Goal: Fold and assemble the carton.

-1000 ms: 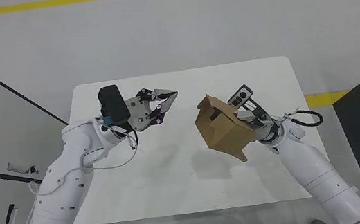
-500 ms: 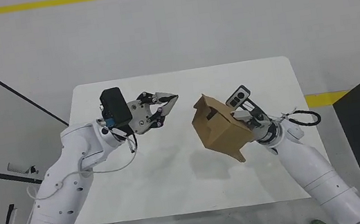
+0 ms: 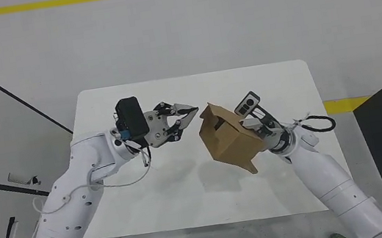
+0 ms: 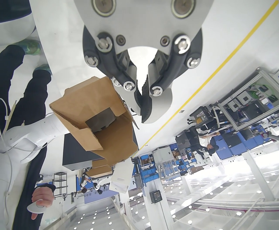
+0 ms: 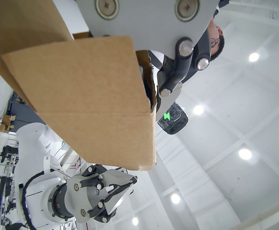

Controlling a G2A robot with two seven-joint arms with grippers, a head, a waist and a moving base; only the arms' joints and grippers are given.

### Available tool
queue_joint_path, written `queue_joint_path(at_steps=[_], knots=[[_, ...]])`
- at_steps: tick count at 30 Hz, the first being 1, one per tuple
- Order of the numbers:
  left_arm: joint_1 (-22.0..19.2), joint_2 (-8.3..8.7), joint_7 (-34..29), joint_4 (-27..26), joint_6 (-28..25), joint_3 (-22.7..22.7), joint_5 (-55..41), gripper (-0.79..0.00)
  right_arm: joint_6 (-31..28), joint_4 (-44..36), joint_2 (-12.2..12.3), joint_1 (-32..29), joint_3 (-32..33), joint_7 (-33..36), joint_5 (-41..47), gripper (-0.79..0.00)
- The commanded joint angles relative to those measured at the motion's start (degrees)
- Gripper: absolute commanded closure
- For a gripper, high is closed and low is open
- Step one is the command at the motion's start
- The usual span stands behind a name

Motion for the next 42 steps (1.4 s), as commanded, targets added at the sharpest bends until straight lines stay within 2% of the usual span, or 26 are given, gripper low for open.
queue_joint_path(at_steps=[1,19,30,42], knots=[[-0.1,-0.06,-0.1,-0.1,-0.2,0.2,-0.1,0.000,0.0,0.0,-0.1,0.1,-0.1,0.1,0.1,0.000],[-0.4,-0.32,-1.5,-2.1,-2.6,1.2,1.2,0.000,0.8,0.1,-0.4,0.1,0.0,-0.3,0.2,0.000],[-0.8,-0.43,-2.7,-3.0,-2.5,2.1,5.9,0.000,1.1,0.4,-0.7,0.2,-0.3,-0.5,-0.3,0.000],[-1.2,-0.51,-1.2,-2.0,-1.8,1.3,5.9,0.000,1.1,1.2,-0.9,0.4,-0.2,-0.5,-0.5,0.000]])
